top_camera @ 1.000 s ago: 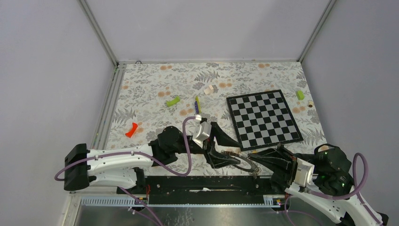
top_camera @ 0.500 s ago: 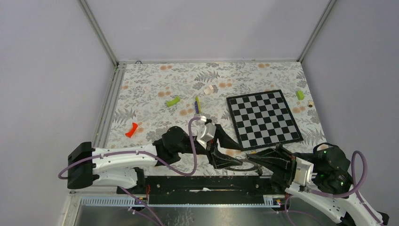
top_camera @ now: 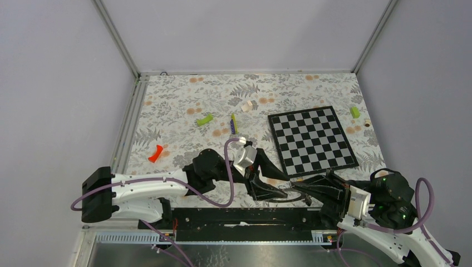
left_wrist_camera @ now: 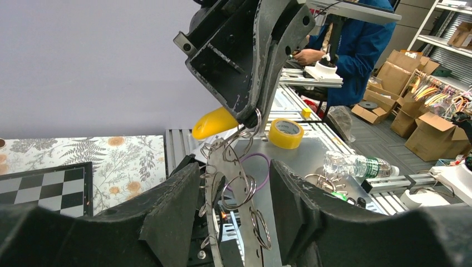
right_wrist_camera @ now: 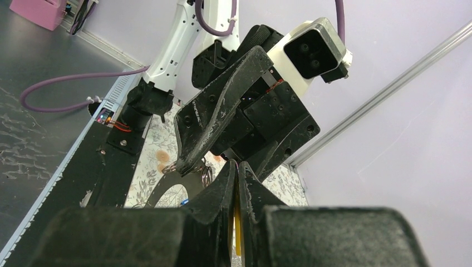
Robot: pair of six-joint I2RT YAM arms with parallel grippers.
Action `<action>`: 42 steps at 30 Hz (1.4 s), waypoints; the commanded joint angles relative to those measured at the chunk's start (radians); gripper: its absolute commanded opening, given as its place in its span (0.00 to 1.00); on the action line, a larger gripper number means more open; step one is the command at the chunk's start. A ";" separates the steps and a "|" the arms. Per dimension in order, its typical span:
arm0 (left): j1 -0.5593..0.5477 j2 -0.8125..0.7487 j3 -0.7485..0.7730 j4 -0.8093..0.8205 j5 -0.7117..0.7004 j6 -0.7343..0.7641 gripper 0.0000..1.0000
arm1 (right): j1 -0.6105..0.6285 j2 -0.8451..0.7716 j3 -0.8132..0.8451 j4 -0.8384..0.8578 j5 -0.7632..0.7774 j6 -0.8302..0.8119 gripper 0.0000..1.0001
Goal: Remove the keys from the keyring
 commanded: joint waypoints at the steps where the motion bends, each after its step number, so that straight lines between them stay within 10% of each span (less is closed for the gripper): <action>1: 0.000 0.011 0.053 0.088 0.038 -0.009 0.53 | 0.001 0.012 0.006 0.083 -0.005 0.015 0.00; 26: 0.000 0.034 0.065 0.120 0.060 -0.025 0.45 | 0.001 0.002 -0.016 0.074 0.016 0.006 0.00; 42: 0.000 0.032 0.068 0.107 0.079 -0.027 0.13 | 0.001 -0.005 -0.009 0.062 0.040 -0.016 0.00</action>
